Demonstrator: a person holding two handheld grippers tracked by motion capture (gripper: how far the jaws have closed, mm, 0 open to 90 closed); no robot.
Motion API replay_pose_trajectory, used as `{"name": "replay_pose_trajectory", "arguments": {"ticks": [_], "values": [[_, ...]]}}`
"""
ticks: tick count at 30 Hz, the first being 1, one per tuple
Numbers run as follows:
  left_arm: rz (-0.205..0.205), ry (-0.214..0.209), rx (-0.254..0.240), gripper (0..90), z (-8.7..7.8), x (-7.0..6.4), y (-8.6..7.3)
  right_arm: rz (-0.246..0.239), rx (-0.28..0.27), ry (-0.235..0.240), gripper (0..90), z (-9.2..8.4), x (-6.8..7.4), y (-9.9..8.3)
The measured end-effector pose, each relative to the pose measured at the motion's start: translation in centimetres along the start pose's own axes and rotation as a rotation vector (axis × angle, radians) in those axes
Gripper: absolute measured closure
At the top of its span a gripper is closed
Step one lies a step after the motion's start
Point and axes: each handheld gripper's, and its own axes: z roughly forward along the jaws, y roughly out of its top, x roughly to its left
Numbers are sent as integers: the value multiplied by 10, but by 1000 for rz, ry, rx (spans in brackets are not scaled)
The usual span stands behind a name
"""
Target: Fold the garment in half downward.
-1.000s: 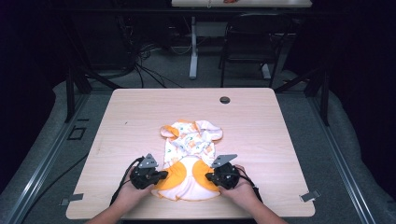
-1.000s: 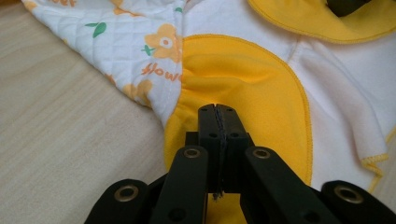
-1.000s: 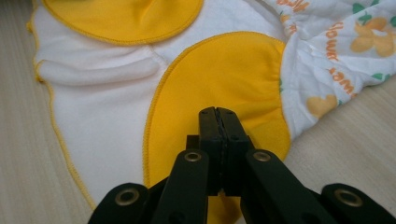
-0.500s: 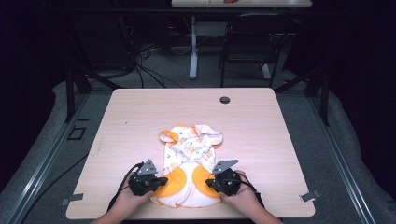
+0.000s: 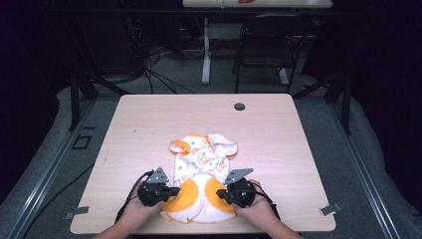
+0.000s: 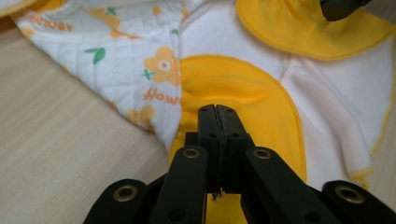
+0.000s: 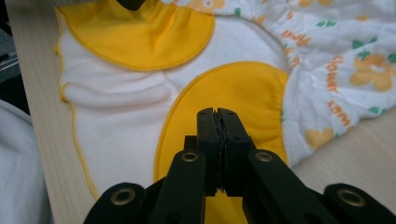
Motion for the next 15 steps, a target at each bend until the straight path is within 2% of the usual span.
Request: {"name": "replay_pose_trajectory", "arguments": {"ticks": [8,13,15], "values": [[18,19,-19,900,-3,16,22,-5,-9,-29,897,-8,-15,17],[-11,31,-30,899,-5,31,37,6,-20,-59,896,-15,-36,35],[-19,38,-33,899,-7,37,45,11,-22,-65,895,-16,-39,38]]}}
